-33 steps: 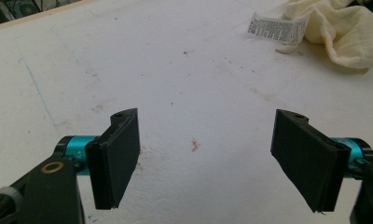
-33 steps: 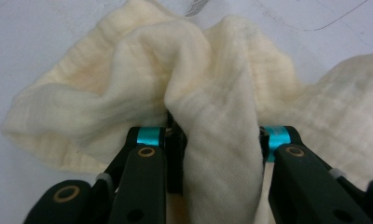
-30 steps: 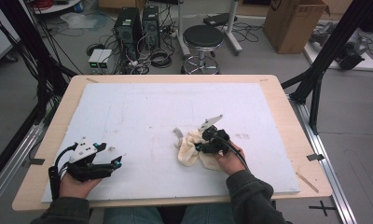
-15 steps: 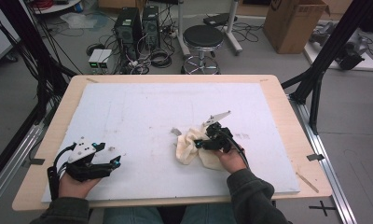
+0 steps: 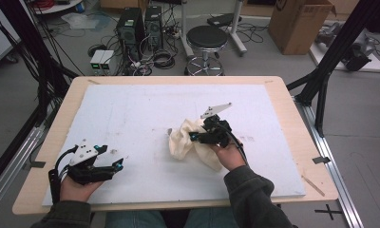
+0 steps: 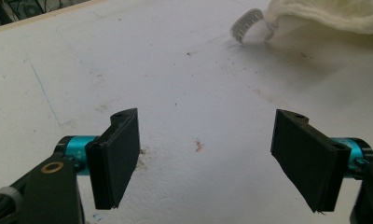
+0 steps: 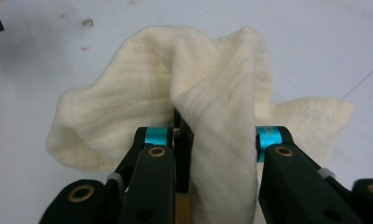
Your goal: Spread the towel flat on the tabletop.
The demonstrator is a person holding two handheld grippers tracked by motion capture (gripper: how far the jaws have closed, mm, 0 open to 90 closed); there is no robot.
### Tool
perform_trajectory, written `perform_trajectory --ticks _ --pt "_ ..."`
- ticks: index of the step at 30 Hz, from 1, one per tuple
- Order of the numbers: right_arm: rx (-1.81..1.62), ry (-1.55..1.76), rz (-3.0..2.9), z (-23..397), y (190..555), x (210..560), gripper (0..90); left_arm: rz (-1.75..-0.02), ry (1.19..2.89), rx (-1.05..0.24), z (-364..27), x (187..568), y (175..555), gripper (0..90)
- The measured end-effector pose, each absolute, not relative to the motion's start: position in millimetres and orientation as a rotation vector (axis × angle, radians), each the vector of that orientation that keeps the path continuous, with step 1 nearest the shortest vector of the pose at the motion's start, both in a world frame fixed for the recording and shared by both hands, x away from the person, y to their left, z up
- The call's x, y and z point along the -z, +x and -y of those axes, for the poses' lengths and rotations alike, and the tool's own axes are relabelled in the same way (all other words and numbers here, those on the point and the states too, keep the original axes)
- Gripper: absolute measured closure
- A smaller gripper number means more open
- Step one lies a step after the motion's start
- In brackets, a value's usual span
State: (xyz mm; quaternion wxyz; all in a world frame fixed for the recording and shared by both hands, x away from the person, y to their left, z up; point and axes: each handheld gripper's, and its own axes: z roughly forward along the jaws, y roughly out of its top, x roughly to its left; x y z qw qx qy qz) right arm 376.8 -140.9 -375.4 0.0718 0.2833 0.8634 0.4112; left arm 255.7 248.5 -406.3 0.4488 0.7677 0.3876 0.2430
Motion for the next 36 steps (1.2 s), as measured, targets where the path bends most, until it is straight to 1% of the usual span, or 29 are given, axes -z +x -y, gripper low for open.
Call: perform_trajectory --ticks 26,32,34,35,36 --pt "-1.355 0.781 -2.495 85 397 325 75.1 -0.955 1.896 -0.601 -249 406 257 24.3" --pt "-1.315 0.817 -2.523 72 405 336 74.9 -0.959 1.892 -0.597 -250 406 257 24.2" --pt "-1.261 0.846 -2.57 65 408 350 74.5 -0.958 1.894 -0.6 -250 406 257 24.2" --pt "-1.261 0.846 -2.57 65 408 350 74.5 -0.957 1.895 -0.602 -250 406 258 24.2" --pt "-1.23 0.865 -2.595 62 410 361 74.3 -0.957 1.895 -0.604 -251 406 258 24.3"
